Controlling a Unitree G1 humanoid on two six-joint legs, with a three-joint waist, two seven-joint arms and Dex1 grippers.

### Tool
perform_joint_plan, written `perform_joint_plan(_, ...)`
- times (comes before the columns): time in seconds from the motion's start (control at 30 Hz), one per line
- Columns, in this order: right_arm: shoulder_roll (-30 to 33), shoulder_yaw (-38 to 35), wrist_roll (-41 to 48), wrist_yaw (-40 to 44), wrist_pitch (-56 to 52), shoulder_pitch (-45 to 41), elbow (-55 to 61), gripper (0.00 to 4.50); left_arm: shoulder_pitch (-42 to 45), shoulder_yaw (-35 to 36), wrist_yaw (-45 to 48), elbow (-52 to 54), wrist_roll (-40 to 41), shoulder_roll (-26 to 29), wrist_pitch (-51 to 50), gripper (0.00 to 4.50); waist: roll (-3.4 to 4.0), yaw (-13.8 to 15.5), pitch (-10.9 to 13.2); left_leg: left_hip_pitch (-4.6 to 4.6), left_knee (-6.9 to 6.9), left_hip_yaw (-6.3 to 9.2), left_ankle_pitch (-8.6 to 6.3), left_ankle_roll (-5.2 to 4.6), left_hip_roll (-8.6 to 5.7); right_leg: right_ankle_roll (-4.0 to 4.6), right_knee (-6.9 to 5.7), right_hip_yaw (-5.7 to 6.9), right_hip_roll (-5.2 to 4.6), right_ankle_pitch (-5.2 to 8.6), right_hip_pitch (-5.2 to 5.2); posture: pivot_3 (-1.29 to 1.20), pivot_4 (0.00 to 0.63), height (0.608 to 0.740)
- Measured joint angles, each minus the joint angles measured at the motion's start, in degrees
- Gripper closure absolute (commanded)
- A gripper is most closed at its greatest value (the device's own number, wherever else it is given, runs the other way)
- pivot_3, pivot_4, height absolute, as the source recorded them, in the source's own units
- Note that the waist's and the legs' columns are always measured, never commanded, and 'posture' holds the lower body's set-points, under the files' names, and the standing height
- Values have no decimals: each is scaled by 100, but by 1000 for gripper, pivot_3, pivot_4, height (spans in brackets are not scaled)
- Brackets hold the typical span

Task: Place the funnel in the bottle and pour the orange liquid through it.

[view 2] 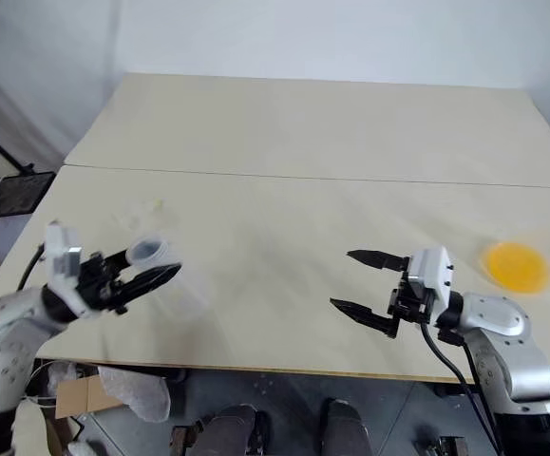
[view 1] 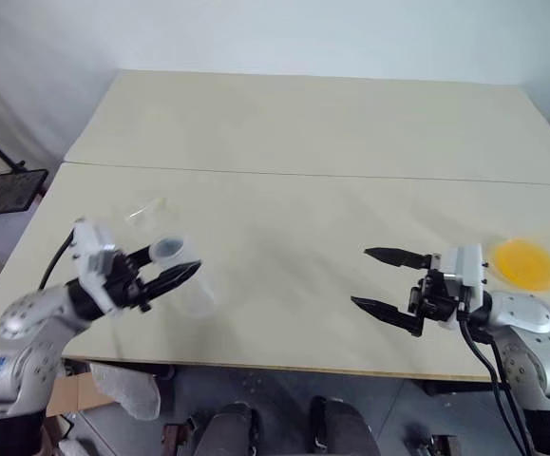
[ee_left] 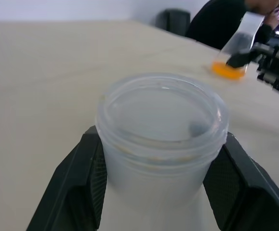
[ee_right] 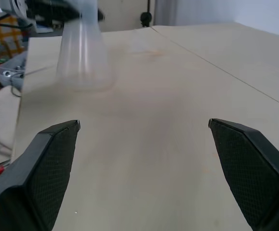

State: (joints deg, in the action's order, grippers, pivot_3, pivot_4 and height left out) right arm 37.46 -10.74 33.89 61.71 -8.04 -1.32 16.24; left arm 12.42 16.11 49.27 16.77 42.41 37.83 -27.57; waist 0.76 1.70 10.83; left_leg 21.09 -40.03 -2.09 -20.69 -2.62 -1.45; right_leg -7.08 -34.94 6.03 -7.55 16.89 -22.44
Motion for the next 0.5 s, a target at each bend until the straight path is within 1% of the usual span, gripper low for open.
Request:
perform_joint_plan(0.07, -11, -281, -48, -178, 70, 439, 122, 0, 1003, -513, 50, -394, -129, -336, -2, 2156, 3, 96, 1, 2, 0, 4, 5, -9, -20, -4, -9, 9, 4, -1, 0, 0, 150, 740)
perform_joint_plan(0.13, -27, -430, -80, -332, 120, 708, 296, 0, 1648, -940, 131, -717, -320, -577, 42, 2156, -1, 99, 0, 0, 4, -10, 6, -12, -28, -16, -7, 14, 9, -8, -2, 0, 150, 740)
perform_joint_plan(0.2, -113, -636, -106, -498, 187, 1068, 510, 0, 2263, -1351, 236, -1309, -644, -930, 229, 2156, -2, 110, 0, 0, 4, -18, 9, -17, -34, -21, -4, 29, 11, -10, -4, 0, 150, 740)
perform_joint_plan(0.27, -221, -827, -127, -695, 220, 1518, 790, 0, 2896, -1803, 424, -2128, -1026, -1424, 530, 2156, -4, 131, 1, 4, 3, -24, 12, -23, -35, -25, 2, 33, 12, -12, -3, 0, 150, 740)
perform_joint_plan(0.37, -367, -1064, -161, -942, 307, 2053, 1150, 0, 3420, -2269, 736, -3093, -1508, -1950, 1060, 2156, -5, 115, 2, 4, 4, -33, 13, -24, -33, -27, 8, 31, 15, -12, -3, 0, 150, 740)
perform_joint_plan(0.43, -604, -1289, -238, -1201, 368, 2547, 1474, 0, 3849, -2624, 910, -3960, -1984, -2397, 1674, 2156, -7, 153, 3, 7, 4, -33, 15, -27, -33, -28, 8, 36, 17, -11, -3, 0, 150, 740)
perform_joint_plan(0.5, -833, -1411, -301, -1432, 443, 2897, 1822, 0, 4062, -2832, 1048, -4614, -2339, -2703, 2206, 2156, -6, 140, 3, 7, 7, -45, 16, -29, -33, -29, 19, 28, 16, -11, -3, 0, 150, 740)
